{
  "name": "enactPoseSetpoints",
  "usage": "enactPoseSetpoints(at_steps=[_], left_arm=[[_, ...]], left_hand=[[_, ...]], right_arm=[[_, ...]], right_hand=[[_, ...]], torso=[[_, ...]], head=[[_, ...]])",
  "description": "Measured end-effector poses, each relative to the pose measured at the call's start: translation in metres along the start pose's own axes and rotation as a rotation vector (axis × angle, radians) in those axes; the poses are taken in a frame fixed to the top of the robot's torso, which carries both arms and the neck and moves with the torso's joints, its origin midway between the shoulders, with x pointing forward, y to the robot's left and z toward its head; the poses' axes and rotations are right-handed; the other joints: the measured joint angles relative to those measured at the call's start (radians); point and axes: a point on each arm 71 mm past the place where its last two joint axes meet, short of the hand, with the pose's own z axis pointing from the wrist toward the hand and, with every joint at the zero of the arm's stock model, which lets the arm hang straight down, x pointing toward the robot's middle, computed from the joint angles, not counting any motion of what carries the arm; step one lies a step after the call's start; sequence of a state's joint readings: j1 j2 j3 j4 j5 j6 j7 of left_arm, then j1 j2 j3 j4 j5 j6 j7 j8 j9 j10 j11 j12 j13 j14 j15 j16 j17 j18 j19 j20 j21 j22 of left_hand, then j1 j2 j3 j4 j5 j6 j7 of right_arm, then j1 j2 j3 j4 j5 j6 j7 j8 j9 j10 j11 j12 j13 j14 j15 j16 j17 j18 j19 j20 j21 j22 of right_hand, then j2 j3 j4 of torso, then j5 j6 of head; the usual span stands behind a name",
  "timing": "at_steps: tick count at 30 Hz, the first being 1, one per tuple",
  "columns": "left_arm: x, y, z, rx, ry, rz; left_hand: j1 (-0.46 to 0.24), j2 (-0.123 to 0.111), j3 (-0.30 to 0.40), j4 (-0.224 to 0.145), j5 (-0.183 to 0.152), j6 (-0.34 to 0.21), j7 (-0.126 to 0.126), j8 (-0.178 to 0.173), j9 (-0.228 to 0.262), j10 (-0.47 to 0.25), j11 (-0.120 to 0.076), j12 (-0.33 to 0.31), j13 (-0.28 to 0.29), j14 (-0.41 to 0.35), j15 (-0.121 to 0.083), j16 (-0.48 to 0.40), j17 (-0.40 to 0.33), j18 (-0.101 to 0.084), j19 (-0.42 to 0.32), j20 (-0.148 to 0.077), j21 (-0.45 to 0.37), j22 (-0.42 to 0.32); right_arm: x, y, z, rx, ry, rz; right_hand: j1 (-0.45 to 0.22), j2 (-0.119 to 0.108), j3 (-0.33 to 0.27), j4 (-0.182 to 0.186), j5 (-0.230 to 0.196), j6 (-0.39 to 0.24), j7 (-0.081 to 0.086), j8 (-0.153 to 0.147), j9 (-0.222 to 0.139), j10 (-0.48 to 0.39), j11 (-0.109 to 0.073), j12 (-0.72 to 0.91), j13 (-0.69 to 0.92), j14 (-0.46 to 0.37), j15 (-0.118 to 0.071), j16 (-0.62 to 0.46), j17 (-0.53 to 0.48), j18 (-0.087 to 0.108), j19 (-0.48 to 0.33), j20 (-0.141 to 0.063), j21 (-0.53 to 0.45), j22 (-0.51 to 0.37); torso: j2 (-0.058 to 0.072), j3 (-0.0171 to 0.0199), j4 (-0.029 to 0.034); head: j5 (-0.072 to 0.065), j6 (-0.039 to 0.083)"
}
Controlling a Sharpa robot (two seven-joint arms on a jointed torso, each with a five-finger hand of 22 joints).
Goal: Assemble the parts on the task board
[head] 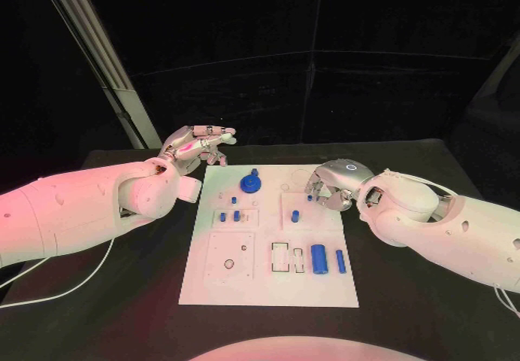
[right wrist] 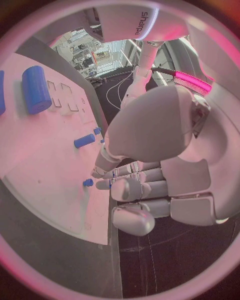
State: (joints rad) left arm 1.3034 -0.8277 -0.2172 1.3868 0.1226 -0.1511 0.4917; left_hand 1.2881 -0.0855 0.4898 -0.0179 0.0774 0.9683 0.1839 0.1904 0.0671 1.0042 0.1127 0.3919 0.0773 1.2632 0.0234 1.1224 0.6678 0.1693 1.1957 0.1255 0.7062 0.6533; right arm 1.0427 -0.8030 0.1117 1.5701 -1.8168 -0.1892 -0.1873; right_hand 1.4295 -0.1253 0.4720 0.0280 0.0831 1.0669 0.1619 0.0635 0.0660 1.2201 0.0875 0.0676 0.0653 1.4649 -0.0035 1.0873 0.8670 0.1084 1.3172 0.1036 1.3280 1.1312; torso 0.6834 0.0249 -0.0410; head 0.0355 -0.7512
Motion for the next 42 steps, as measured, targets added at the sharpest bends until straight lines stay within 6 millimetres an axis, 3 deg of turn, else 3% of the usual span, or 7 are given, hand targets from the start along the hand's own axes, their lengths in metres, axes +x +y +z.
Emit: enactPoseSetpoints(at_steps=[4,7,18,31,37,42], left_arm=[[0.000,0.000,0.000,0.000,0.000,0.000],[0.000,0.000,0.000,0.000,0.000,0.000],[0.000,0.000,0.000,-0.002,0.000,0.000],[0.000,0.000,0.001,-0.003,0.001,0.000],[0.000,0.000,0.001,-0.004,0.001,0.000],[0.000,0.000,0.001,-0.005,0.002,-0.001]], left_hand=[[0.000,0.000,0.000,0.000,0.000,0.000,0.000,0.000,0.000,0.000,0.000,0.000,0.000,0.000,0.000,0.000,0.000,0.000,0.000,0.000,0.000,0.000],[0.000,0.000,0.000,0.000,0.000,0.000,0.000,0.000,0.000,0.000,0.000,0.000,0.000,0.000,0.000,0.000,0.000,0.000,0.000,0.000,0.000,0.000],[0.000,0.000,0.000,0.000,0.000,0.000,0.000,0.000,0.000,0.000,0.000,0.000,0.000,0.000,0.000,0.000,0.000,0.000,0.000,0.000,0.000,0.000],[0.000,0.000,0.000,0.000,0.000,0.000,0.000,0.000,0.000,0.000,0.000,0.000,0.000,0.000,0.000,0.000,-0.001,0.000,0.000,0.000,0.000,-0.001],[0.000,0.000,0.000,0.000,0.000,0.000,0.000,0.000,0.000,0.000,0.000,0.000,0.000,0.000,0.000,0.000,-0.001,0.000,0.000,0.000,0.000,-0.001],[0.000,0.000,0.000,0.000,0.000,0.000,0.000,0.000,0.000,0.000,0.000,0.000,0.000,0.000,0.000,0.000,-0.001,0.000,0.000,0.000,0.000,-0.001]], right_arm=[[0.001,-0.001,0.002,0.015,0.007,-0.002],[0.002,-0.001,0.003,0.023,0.013,-0.005],[0.007,0.000,0.012,0.036,0.046,-0.014],[0.012,0.001,0.018,0.040,0.082,-0.020],[0.011,0.001,0.020,0.039,0.090,-0.025],[0.011,0.003,0.022,0.039,0.097,-0.033]], right_hand=[[-0.034,-0.034,-0.004,0.017,-0.019,-0.024,0.010,0.000,0.000,-0.062,0.013,-0.004,-0.003,-0.014,0.014,-0.037,-0.048,0.000,-0.035,0.009,-0.031,-0.044],[-0.047,-0.047,-0.010,0.023,-0.019,-0.027,0.012,0.000,0.000,-0.096,0.018,-0.004,-0.003,-0.018,0.018,-0.048,-0.066,0.000,-0.051,0.014,-0.048,-0.070],[-0.047,-0.047,-0.012,0.025,-0.019,-0.032,0.010,0.000,0.002,-0.113,0.021,-0.001,-0.003,-0.018,0.018,-0.053,-0.081,0.000,-0.059,0.016,-0.062,-0.088],[-0.013,-0.013,0.016,0.008,-0.019,0.005,0.000,0.007,0.007,-0.080,0.007,0.029,-0.001,-0.018,0.018,-0.053,-0.078,0.000,-0.044,0.009,-0.049,-0.061],[-0.005,-0.005,0.026,-0.002,-0.019,0.033,-0.011,0.017,0.011,-0.044,-0.004,0.049,0.002,-0.005,0.005,-0.018,-0.041,0.000,-0.018,0.003,-0.020,-0.018],[-0.008,0.002,0.028,-0.004,-0.019,0.040,-0.012,0.017,0.012,-0.037,-0.007,0.051,0.004,-0.005,0.005,-0.013,-0.033,0.000,-0.014,0.000,-0.016,-0.011]], torso=[[0.001,0.0001,0.0001],[0.001,0.0004,0.0001],[0.002,0.0011,0.0007],[0.002,0.0012,0.0006],[0.002,0.0012,0.0003],[0.001,0.0012,-0.0006]], head=[[0.000,0.001],[0.000,0.001],[0.000,-0.002],[0.000,-0.007],[0.000,-0.010],[0.000,-0.011]])
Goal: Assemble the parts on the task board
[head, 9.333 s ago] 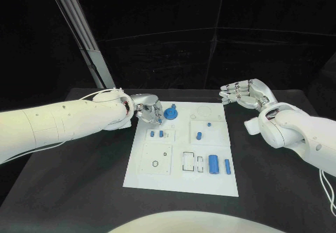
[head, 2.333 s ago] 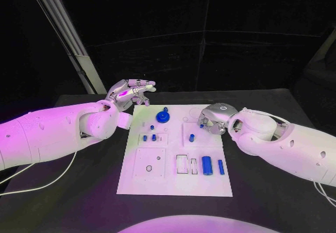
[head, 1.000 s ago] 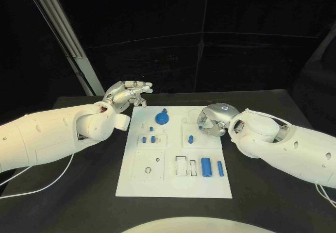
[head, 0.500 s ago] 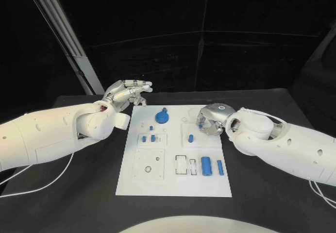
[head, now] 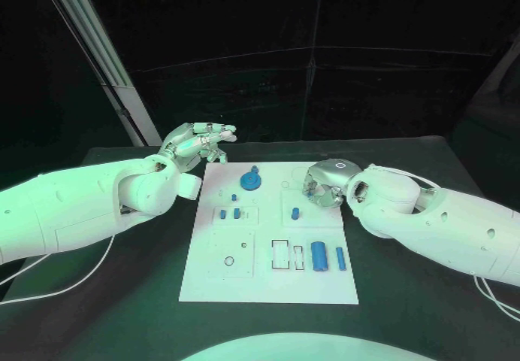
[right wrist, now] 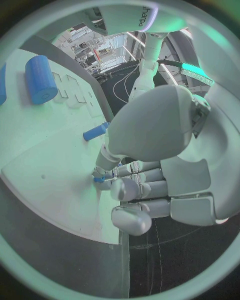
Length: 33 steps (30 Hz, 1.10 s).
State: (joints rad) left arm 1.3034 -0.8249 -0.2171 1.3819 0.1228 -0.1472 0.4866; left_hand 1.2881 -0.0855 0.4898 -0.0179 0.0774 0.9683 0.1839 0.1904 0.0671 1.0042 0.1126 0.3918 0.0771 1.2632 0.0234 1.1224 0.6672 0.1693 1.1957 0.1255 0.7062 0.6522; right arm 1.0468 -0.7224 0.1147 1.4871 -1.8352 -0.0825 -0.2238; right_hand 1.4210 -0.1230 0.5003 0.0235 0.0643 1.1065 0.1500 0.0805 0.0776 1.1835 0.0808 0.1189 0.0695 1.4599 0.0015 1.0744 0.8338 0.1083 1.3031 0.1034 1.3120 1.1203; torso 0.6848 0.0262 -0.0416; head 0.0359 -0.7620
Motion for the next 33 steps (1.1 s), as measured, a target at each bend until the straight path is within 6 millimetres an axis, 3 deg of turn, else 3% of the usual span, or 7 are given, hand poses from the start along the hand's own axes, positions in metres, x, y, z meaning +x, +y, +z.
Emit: enactPoseSetpoints(at_steps=[17,33], left_arm=[[-0.0004,-0.0001,-0.0003,-0.001,0.000,0.000],[-0.0017,-0.0002,-0.0007,-0.001,-0.003,0.001]], left_hand=[[0.000,0.000,-0.003,-0.003,0.000,-0.004,0.004,0.000,0.000,0.000,0.000,0.000,0.000,0.000,0.000,0.000,-0.001,0.000,0.000,0.000,0.000,0.000],[0.000,0.000,-0.003,-0.003,0.000,-0.004,0.003,0.000,0.000,-0.004,0.004,0.000,0.000,0.000,0.000,0.000,-0.001,0.000,0.000,0.000,0.000,-0.001]], right_arm=[[0.0010,0.0059,0.0015,0.000,-0.013,-0.062],[-0.0017,0.0089,-0.0065,-0.013,-0.058,-0.073]], right_hand=[[0.017,0.017,0.014,-0.024,-0.003,0.032,-0.010,0.000,0.004,0.032,-0.015,0.017,0.005,0.003,-0.011,0.012,0.007,0.000,0.011,-0.011,0.010,0.019],[0.021,0.021,0.019,-0.031,-0.007,0.032,-0.010,0.000,0.004,0.031,-0.015,0.017,0.005,0.003,-0.011,0.016,0.014,0.000,0.018,-0.011,0.019,0.030]], torso=[[-0.001,-0.0006,0.0000],[-0.001,-0.0002,-0.0002]], head=[[-0.002,-0.002],[-0.004,0.000]])
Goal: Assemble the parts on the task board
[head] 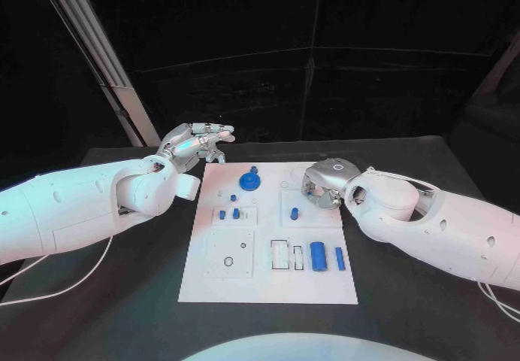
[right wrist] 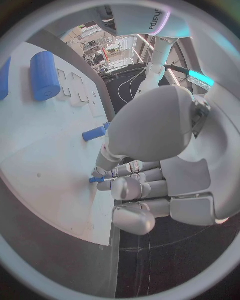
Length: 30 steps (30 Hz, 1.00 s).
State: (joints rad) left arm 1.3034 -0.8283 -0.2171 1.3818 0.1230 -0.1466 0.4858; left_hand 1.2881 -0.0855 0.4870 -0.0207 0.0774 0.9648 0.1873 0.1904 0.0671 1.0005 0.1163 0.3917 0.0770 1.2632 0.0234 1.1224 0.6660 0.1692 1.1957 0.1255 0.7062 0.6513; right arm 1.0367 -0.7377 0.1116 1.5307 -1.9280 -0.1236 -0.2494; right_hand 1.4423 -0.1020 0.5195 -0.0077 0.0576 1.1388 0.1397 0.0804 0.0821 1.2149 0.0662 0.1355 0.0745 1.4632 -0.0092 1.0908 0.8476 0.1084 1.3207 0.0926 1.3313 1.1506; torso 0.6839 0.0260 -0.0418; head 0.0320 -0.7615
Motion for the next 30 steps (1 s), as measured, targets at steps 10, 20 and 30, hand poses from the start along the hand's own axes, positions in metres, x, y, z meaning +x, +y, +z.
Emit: enactPoseSetpoints(at_steps=[10,20,30], left_arm=[[-0.003,0.000,0.000,0.001,-0.006,0.003],[-0.005,0.000,0.001,0.001,-0.011,0.006],[-0.003,0.000,0.002,0.002,-0.008,0.005]], left_hand=[[0.000,0.000,0.000,0.000,0.000,0.000,0.000,0.000,0.000,0.000,0.000,0.000,0.000,0.000,0.000,0.000,0.000,0.000,0.000,0.000,0.000,0.000],[0.000,0.000,0.000,0.000,0.000,0.000,0.000,0.000,0.000,0.000,0.000,0.000,0.000,0.000,0.000,0.000,0.000,0.000,0.000,0.000,0.000,0.000],[0.004,0.004,0.000,0.000,0.000,0.000,0.000,0.000,0.000,-0.004,-0.004,0.004,0.000,0.000,0.000,0.000,0.000,0.000,0.000,0.000,0.000,0.000]], right_arm=[[-0.004,-0.001,-0.008,-0.006,-0.036,0.010],[-0.017,0.006,-0.026,-0.039,-0.096,0.087],[-0.034,0.027,-0.028,-0.112,-0.239,0.284]], right_hand=[[0.000,0.000,0.003,-0.009,0.004,0.000,0.000,0.000,0.000,0.000,0.000,-0.002,-0.001,0.000,0.000,0.007,0.004,0.000,0.000,0.000,0.004,0.004],[0.002,0.001,0.007,-0.012,0.004,0.000,0.000,0.000,0.000,-0.002,0.002,0.002,-0.001,0.000,0.000,0.007,0.005,0.000,0.004,-0.004,0.004,0.006],[0.002,0.001,0.011,-0.016,0.013,0.000,0.000,0.000,0.000,-0.004,0.004,0.002,-0.001,0.000,0.000,0.013,0.009,0.000,0.007,0.000,0.008,0.012]], torso=[[0.000,0.0001,-0.0002],[0.000,-0.0006,0.0003],[0.000,-0.0020,0.0013]], head=[[0.000,-0.001],[0.002,0.002],[0.022,0.008]])
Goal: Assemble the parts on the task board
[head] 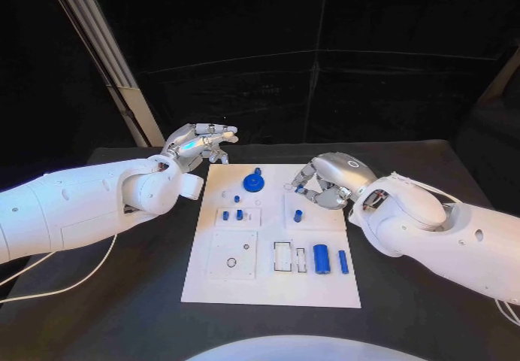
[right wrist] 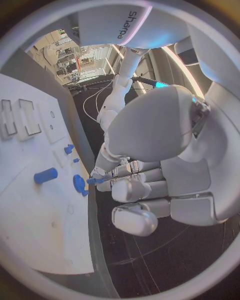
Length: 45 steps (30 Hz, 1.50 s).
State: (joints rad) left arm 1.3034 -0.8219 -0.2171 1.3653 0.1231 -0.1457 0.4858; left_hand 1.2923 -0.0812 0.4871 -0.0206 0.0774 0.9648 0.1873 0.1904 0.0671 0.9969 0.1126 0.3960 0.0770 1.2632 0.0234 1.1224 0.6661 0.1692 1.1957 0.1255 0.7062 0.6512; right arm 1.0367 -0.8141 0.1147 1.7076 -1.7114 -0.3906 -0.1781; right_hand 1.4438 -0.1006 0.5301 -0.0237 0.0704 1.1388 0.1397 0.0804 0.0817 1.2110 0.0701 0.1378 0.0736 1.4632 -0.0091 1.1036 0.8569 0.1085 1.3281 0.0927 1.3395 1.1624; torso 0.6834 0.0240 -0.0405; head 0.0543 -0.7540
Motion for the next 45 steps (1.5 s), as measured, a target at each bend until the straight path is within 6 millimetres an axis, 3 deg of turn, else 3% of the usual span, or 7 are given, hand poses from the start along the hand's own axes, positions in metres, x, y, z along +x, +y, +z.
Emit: enactPoseSetpoints(at_steps=[8,21,29,31,45], left_arm=[[0.005,0.001,0.003,0.000,0.011,-0.003],[0.011,0.002,0.007,0.001,0.023,-0.005],[0.016,0.003,0.010,0.001,0.033,-0.007],[0.016,0.003,0.010,0.001,0.034,-0.008],[0.020,0.003,0.012,0.001,0.044,-0.011]], left_hand=[[0.000,0.000,-0.003,-0.003,0.000,0.000,0.000,0.000,0.000,0.000,0.000,0.001,0.000,0.000,0.000,0.000,-0.001,0.000,0.000,0.000,0.000,-0.001],[0.000,0.000,-0.003,-0.003,0.000,0.000,0.000,0.000,0.000,0.000,0.000,0.001,0.000,0.000,0.000,0.000,-0.001,0.000,0.000,0.000,0.000,0.000],[0.000,0.000,-0.003,-0.003,0.000,0.000,0.000,0.000,0.000,0.000,0.000,0.001,0.000,0.000,0.000,0.000,-0.001,0.000,0.000,0.000,0.000,0.000],[0.000,0.000,-0.003,-0.003,0.000,0.000,0.000,0.004,0.000,0.000,0.000,0.001,0.000,0.000,0.000,0.000,-0.002,0.000,0.000,0.000,0.000,0.000],[0.000,0.000,-0.003,-0.003,0.000,0.000,0.000,0.004,0.000,0.000,0.000,0.001,0.000,0.000,0.000,0.000,-0.003,0.000,0.000,0.000,0.000,-0.001]], right_arm=[[0.018,0.023,0.006,-0.058,0.003,0.114],[0.059,0.055,0.014,-0.123,0.072,0.200],[0.076,0.063,0.018,-0.138,0.120,0.196],[0.081,0.064,0.017,-0.143,0.138,0.189],[0.099,0.071,0.020,-0.166,0.204,0.146]], right_hand=[[0.000,0.000,0.003,-0.003,0.002,0.000,0.000,-0.004,0.000,0.000,0.000,-0.001,-0.001,0.000,0.000,0.000,0.000,0.000,0.000,0.000,0.000,0.001],[0.000,0.000,0.008,-0.008,0.006,0.000,0.000,-0.004,0.000,-0.002,0.002,-0.004,-0.002,0.000,0.000,0.005,0.003,0.000,0.000,0.000,0.004,0.005],[0.001,0.001,0.009,-0.009,0.010,0.000,0.000,-0.004,0.000,-0.004,0.004,-0.004,-0.001,0.000,0.000,0.005,0.004,-0.001,0.009,0.002,0.011,0.016],[0.001,0.001,0.009,-0.009,0.010,0.000,0.000,-0.004,0.000,-0.004,0.004,-0.005,-0.001,0.000,0.000,0.005,0.004,-0.016,0.009,0.002,0.011,0.018],[0.005,0.005,0.009,-0.009,0.010,0.000,0.000,-0.004,0.000,-0.009,0.009,-0.004,-0.001,0.000,0.000,0.005,0.004,-0.016,0.009,0.002,0.011,0.018]], torso=[[0.000,-0.0009,0.0014],[0.001,-0.0004,-0.0003],[0.001,-0.0003,-0.0004],[0.001,-0.0003,-0.0004],[0.001,0.0002,-0.0004]], head=[[0.034,0.001],[0.099,-0.031],[0.115,-0.045],[0.118,-0.048],[0.130,-0.063]])
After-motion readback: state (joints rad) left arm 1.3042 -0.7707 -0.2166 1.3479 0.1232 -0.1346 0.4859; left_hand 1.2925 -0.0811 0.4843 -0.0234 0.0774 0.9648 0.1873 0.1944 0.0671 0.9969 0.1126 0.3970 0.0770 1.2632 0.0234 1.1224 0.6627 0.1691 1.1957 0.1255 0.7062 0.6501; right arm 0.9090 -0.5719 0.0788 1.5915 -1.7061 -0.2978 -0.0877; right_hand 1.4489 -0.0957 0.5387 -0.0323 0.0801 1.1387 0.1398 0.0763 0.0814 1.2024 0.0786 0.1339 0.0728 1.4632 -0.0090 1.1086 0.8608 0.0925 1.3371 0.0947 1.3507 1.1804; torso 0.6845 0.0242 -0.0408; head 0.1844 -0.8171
